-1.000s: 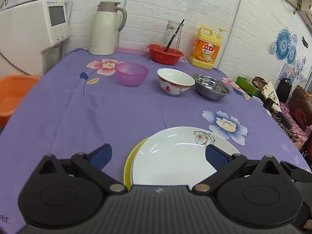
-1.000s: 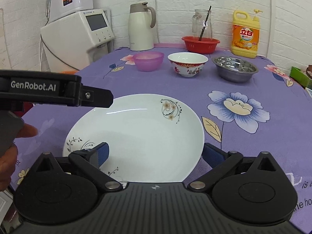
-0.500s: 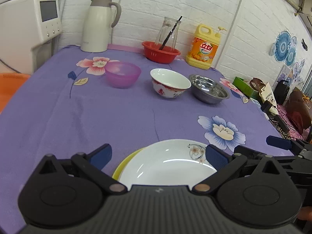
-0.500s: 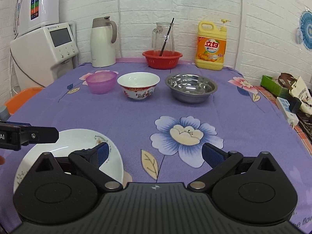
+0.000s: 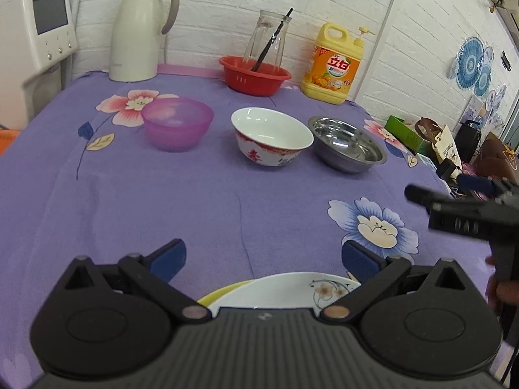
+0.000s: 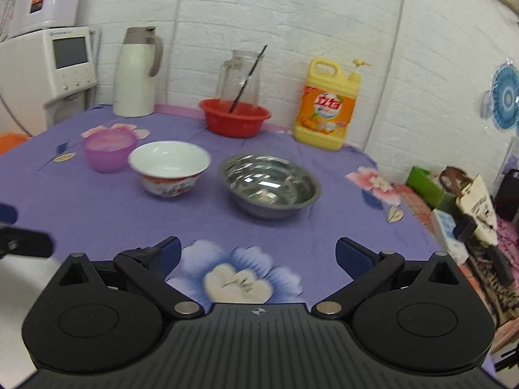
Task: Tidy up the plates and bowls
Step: 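Reach the left tool to the steel bowl and grip its rim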
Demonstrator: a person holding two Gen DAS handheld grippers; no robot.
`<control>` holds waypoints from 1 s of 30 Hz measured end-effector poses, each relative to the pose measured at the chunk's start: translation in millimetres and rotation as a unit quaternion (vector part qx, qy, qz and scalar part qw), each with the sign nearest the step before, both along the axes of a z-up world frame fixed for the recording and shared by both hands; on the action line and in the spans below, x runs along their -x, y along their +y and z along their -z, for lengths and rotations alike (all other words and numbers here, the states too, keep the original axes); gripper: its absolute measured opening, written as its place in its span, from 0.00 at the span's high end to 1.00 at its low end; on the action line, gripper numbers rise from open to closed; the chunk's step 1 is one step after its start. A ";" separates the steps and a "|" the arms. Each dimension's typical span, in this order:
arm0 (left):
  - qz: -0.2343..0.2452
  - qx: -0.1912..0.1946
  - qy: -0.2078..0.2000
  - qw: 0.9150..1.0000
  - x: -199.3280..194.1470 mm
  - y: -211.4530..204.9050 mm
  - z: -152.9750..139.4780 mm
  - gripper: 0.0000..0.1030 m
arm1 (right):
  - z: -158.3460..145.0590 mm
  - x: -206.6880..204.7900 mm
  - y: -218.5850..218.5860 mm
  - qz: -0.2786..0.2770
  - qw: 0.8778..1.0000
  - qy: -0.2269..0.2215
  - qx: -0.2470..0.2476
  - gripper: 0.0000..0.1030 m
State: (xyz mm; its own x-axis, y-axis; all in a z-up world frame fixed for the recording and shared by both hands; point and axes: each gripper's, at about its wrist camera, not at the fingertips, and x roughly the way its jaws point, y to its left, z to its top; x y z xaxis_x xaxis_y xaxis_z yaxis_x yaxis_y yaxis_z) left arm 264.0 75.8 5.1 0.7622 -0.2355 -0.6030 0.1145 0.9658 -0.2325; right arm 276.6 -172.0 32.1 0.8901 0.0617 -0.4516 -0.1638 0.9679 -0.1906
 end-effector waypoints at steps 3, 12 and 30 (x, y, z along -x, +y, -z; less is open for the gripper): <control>-0.010 0.001 0.005 1.000 -6.2 4.9 4.4 0.02 | -8.0 -49.9 -22.0 0.030 0.999 0.015 -0.021 0.00; -0.044 0.010 0.013 0.999 -18.7 27.6 8.4 0.02 | 21.6 -189.8 -16.1 0.057 0.988 0.140 0.012 0.00; -0.015 0.027 0.000 1.000 -7.0 10.4 -8.7 0.02 | 43.6 -150.8 -23.2 0.017 0.973 0.230 0.011 0.00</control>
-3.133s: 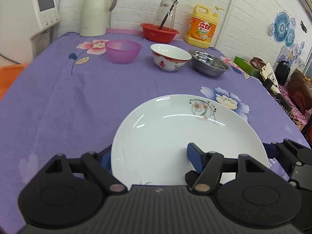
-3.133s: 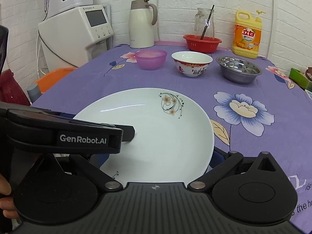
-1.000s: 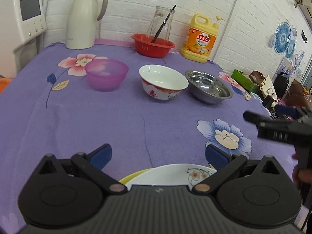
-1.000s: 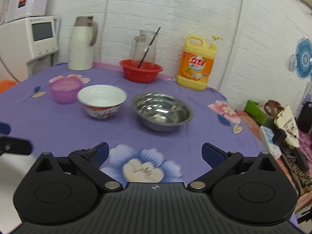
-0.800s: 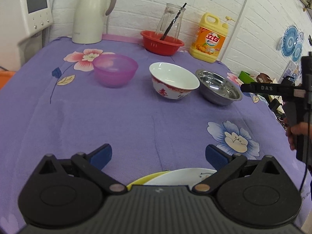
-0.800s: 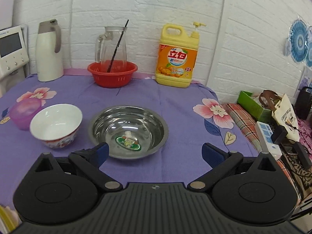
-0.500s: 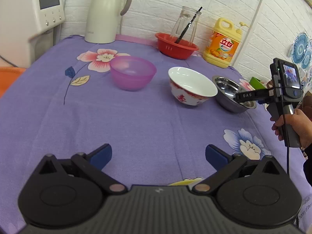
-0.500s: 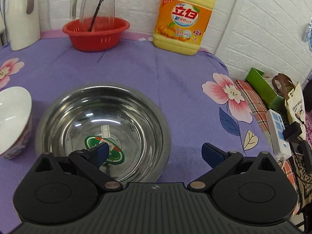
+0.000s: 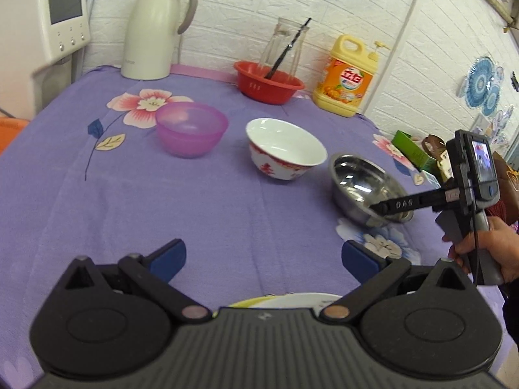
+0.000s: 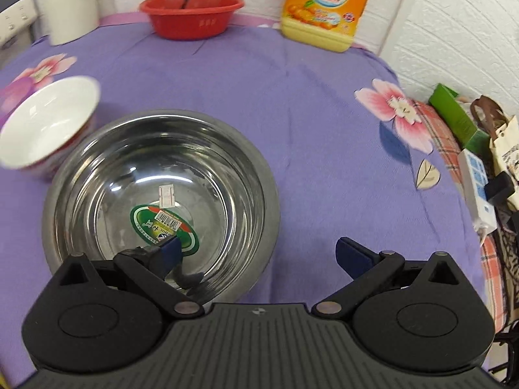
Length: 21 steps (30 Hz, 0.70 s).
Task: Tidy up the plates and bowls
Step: 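Reach the left tool to the steel bowl and grip its rim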
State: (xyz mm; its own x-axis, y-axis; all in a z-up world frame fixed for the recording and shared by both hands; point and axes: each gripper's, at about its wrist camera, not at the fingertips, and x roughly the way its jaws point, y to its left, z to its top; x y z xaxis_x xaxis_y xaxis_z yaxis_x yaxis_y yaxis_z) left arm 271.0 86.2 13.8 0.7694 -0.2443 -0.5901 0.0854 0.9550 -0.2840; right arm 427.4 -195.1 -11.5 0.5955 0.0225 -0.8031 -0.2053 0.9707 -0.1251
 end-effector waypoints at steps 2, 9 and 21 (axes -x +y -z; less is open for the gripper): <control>0.019 0.001 0.001 1.000 2.2 -8.0 -2.2 0.02 | 1.3 17.1 -2.2 -0.015 1.000 0.008 -0.016 0.00; 0.061 0.012 0.018 0.998 -30.2 -41.6 -10.8 0.02 | -8.3 44.1 -17.0 0.005 0.997 -0.056 -0.052 0.00; 0.057 0.024 0.088 0.994 -127.0 -93.6 19.1 0.04 | 20.3 36.6 -10.3 0.004 0.992 -0.098 -0.082 0.00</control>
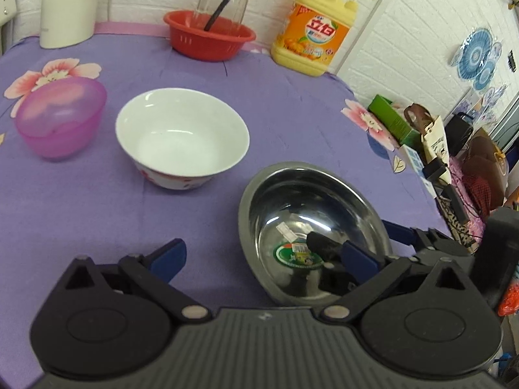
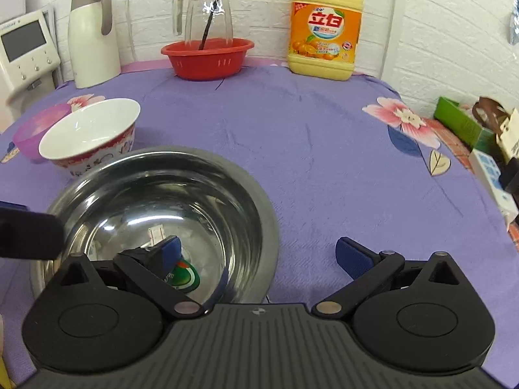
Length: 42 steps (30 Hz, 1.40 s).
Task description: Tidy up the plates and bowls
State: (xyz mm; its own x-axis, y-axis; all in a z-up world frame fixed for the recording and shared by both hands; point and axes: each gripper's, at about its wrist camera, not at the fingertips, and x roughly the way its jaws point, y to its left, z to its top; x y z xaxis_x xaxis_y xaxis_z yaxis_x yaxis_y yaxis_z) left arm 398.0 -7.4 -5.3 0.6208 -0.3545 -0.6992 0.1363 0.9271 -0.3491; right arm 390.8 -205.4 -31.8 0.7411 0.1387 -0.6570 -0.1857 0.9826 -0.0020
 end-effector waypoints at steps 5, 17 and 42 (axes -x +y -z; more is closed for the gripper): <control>0.000 0.005 0.020 1.000 -16.9 -6.8 12.0 0.16 | 4.1 2.1 -3.3 0.008 1.000 -0.004 -0.020 0.00; -0.003 -0.031 0.007 0.999 -20.9 -20.1 14.6 0.25 | 3.0 7.0 1.3 -0.011 1.000 -0.003 -0.023 0.00; 0.138 -0.024 0.010 0.990 100.8 -73.9 1.2 0.59 | -12.3 149.0 -26.3 0.022 0.999 0.003 -0.042 0.12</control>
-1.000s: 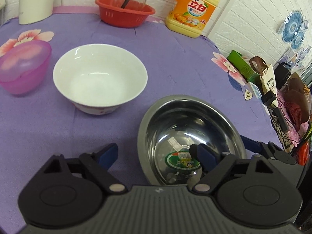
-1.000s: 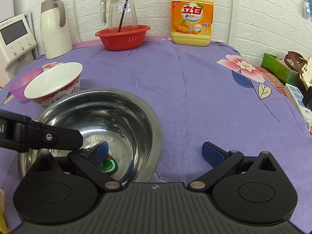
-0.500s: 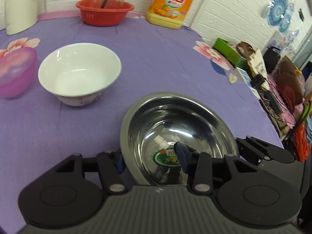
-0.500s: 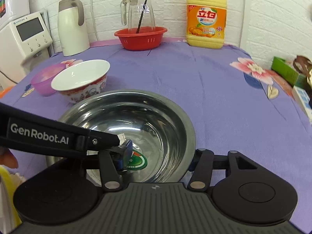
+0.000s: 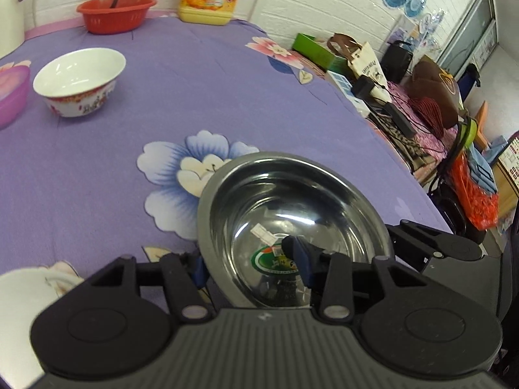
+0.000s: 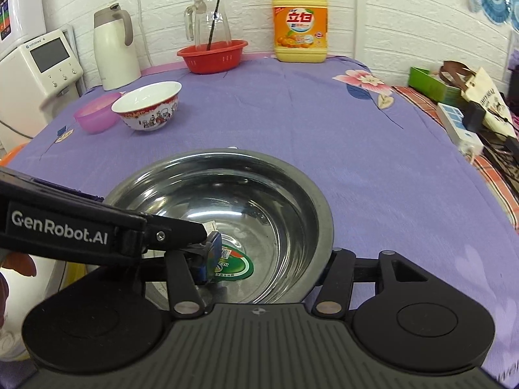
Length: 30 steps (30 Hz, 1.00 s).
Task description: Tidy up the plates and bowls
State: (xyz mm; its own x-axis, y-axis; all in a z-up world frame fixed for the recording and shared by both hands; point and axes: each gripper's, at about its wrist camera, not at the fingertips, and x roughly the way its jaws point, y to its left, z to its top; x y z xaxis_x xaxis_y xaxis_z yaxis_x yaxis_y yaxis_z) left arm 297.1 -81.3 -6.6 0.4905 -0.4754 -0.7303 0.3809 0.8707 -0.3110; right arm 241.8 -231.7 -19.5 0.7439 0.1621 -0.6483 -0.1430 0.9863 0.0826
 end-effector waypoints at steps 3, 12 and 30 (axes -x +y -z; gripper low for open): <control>0.010 -0.005 -0.009 1.000 14.0 -1.8 0.8 0.59 | 2.5 11.5 -3.2 0.003 1.000 0.002 -0.007 0.12; 0.015 -0.035 -0.034 0.999 22.9 -10.9 6.0 0.55 | 9.7 26.2 -9.8 0.001 1.000 0.001 -0.029 0.13; -0.098 0.025 -0.073 0.992 21.4 63.6 -34.5 0.21 | -41.8 42.8 -52.1 0.047 0.990 -0.076 -0.108 0.00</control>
